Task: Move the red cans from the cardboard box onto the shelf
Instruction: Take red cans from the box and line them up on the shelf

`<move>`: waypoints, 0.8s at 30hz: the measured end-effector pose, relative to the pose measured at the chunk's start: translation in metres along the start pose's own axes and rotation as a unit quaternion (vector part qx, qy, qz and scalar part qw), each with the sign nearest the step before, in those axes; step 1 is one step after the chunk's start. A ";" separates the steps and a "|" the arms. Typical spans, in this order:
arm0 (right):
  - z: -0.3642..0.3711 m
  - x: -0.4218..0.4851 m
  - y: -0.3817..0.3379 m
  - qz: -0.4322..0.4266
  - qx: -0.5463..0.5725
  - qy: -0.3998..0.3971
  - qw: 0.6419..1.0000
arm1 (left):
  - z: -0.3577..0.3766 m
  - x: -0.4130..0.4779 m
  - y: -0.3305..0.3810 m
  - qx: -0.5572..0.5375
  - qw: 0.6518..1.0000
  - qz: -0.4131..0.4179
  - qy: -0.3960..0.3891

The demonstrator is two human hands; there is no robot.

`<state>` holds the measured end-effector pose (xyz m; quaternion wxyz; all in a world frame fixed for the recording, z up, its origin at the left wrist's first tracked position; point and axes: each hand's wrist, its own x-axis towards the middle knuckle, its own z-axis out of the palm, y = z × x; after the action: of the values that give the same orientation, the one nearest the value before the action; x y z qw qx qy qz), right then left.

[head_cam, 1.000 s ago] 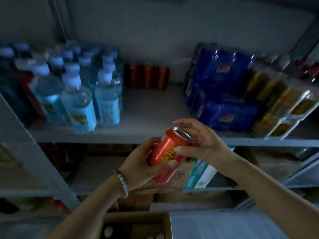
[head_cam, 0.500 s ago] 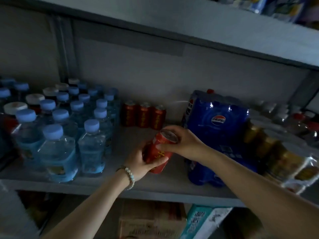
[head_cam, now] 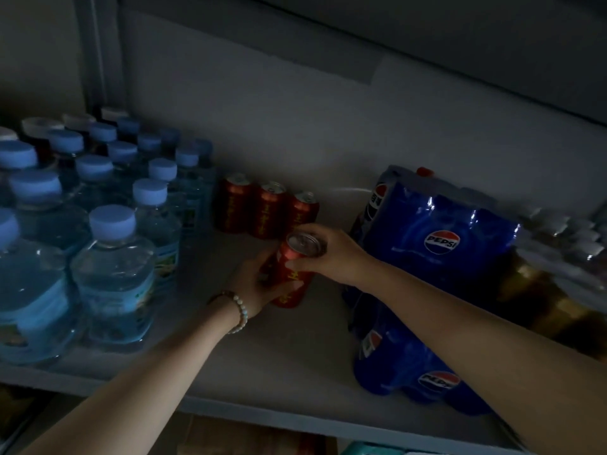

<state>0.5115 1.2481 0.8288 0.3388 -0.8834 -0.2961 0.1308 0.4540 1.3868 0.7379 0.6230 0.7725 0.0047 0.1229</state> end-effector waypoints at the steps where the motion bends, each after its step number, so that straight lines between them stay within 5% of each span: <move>1: -0.003 -0.004 0.002 -0.006 -0.010 0.004 1.000 | 0.002 0.001 0.000 -0.009 1.000 -0.001 0.003; 6: -0.030 -0.061 0.019 -0.074 -0.089 -0.003 0.993 | 0.002 -0.003 0.006 -0.007 0.999 0.048 0.003; 24: -0.045 -0.076 0.064 -0.039 -0.044 0.029 0.998 | 0.043 0.074 0.008 0.157 0.970 0.183 0.014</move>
<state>0.4992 1.1401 0.8209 0.3126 -0.8889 -0.3257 0.0783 0.5326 1.3550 0.7511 0.4609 0.8465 -0.1089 0.2434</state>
